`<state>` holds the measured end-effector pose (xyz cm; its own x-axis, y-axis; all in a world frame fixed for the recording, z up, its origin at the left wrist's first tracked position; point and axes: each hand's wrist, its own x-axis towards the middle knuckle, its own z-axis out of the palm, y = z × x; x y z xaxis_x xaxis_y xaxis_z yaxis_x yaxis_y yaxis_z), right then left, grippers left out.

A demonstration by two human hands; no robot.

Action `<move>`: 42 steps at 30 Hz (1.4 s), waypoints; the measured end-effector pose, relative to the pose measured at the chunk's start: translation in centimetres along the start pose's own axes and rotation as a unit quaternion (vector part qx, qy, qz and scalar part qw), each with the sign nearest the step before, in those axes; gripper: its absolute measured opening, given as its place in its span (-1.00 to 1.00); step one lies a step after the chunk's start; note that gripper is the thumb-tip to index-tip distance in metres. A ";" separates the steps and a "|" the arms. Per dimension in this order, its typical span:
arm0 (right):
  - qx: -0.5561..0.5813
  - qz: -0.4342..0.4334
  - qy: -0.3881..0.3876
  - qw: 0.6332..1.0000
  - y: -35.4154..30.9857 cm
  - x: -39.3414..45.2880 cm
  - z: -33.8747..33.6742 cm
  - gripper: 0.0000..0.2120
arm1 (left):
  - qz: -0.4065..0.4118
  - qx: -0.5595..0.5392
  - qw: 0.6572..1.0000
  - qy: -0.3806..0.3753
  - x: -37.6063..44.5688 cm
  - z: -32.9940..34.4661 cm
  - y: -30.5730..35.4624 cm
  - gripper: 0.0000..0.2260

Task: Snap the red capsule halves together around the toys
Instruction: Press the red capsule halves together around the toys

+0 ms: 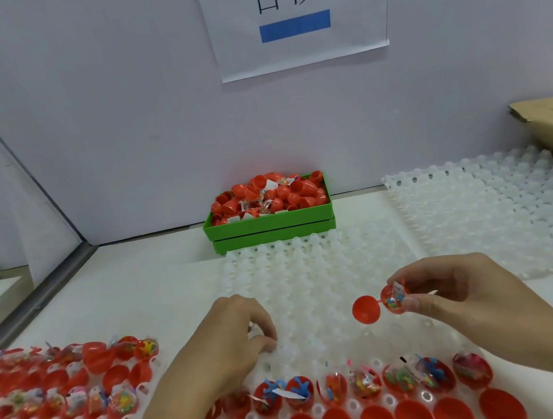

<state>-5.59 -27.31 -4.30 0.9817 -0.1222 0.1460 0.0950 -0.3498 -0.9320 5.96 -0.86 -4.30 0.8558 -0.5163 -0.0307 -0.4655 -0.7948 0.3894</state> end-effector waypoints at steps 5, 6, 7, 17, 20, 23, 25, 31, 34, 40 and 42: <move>0.004 -0.010 0.002 1.000 0.0 0.0 0.0 -0.77 | 0.000 0.019 0.999 0.035 0.0 0.2 0.4 -0.75; 0.003 -0.012 0.002 1.000 0.0 0.0 0.0 -0.76 | -0.002 0.022 0.999 0.028 -0.1 0.3 0.5 -0.75; 0.003 -0.012 0.002 1.000 0.0 0.0 0.0 -0.77 | -0.009 0.022 1.000 0.021 -0.2 0.3 0.5 -0.77; 0.004 -0.011 -0.005 1.000 -0.1 0.0 0.0 -0.78 | -0.085 0.087 0.993 0.009 -0.2 0.6 2.3 -0.90; 0.005 -0.009 -0.004 1.000 0.0 0.1 0.0 -0.76 | -0.061 0.116 0.991 0.004 -0.5 0.8 2.8 -0.90; 0.007 -0.009 -0.003 1.000 0.1 0.1 -0.1 -0.74 | -0.023 0.121 0.992 0.029 -0.8 1.0 2.8 -0.88; 0.011 -0.010 0.000 1.000 0.1 0.1 0.0 -0.74 | -0.019 0.125 0.990 0.065 -0.7 0.9 2.8 -0.88; 0.028 -0.015 -0.005 0.999 0.2 0.1 0.1 -0.78 | 0.019 -0.182 0.952 0.246 -0.6 0.0 4.5 -0.80; 0.066 -0.020 -0.026 0.997 0.0 -0.1 0.5 -0.79 | 0.083 -0.370 0.897 0.228 -1.1 1.0 6.9 -0.78; 0.104 -0.019 -0.058 0.993 0.0 -0.3 1.4 -0.78 | 0.124 -0.396 0.892 0.182 -1.6 3.1 9.1 -0.83; 0.094 -0.024 -0.054 0.994 0.1 -0.3 1.6 -0.79 | 0.133 -0.368 0.898 0.200 -1.6 3.1 9.1 -0.82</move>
<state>-5.66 -25.86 -4.94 0.9864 -0.0051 0.1643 0.1610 -0.1721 -0.9718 -0.34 -8.30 -3.59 0.8177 -0.3834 0.4294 -0.5162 -0.1585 0.8416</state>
